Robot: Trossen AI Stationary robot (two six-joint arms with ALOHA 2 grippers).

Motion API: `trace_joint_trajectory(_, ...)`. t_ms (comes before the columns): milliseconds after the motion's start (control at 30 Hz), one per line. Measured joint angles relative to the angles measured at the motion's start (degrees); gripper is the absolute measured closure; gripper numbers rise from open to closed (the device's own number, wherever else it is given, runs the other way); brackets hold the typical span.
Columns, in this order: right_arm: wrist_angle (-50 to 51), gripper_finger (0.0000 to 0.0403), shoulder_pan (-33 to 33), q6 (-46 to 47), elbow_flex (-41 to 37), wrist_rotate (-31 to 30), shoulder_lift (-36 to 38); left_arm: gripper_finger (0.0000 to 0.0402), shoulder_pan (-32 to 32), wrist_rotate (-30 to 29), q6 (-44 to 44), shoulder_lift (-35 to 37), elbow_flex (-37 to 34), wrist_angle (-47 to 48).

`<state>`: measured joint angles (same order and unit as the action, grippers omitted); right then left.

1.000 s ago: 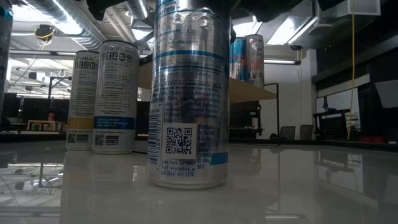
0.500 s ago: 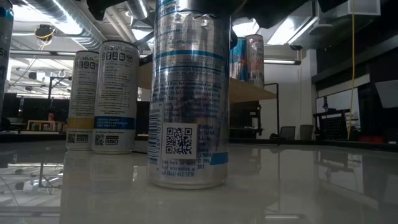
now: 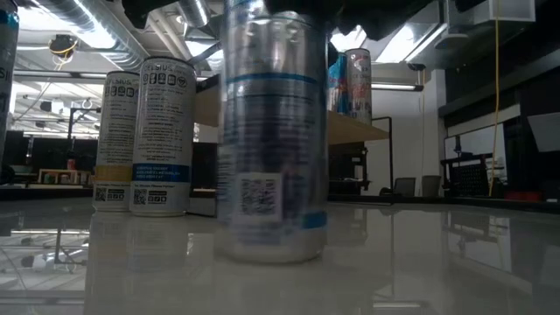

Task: Place canned beverage on shelf
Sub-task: Put the blue soda can on the shelf aligned with the other blue soda cans

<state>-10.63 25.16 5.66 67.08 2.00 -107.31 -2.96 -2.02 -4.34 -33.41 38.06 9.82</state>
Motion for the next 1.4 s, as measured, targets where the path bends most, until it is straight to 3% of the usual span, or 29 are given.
trace_joint_trajectory(367,2.0,0.0171,-0.06,1.53,-0.01,-15.1,9.46,0.0192,0.0,0.0,0.0,-0.02,0.0,0.06)
trace_joint_trajectory(600,5.21,0.0169,-0.07,3.06,0.01,-18.1,17.76,0.0192,0.0,0.0,0.0,-0.02,0.0,-0.02)
trace_joint_trajectory(800,4.47,0.0169,-0.6,3.13,0.04,-29.08,23.75,0.0192,0.0,0.0,0.0,0.0,0.0,0.0)
trace_joint_trajectory(1000,4.66,0.0169,-4.65,3.21,2.6,-39.18,25.08,0.0192,0.0,-0.02,0.0,-0.01,0.0,0.0)
trace_joint_trajectory(1200,7.38,0.0169,-11.31,10.18,6.93,-44.11,24.76,0.0192,0.0,0.0,-0.02,-0.01,0.0,0.0)
trace_joint_trajectory(1400,17.28,0.0169,-16.15,17.21,10.67,-46.2,24.76,0.0192,0.0,0.0,-0.02,-0.01,0.0,-0.02)
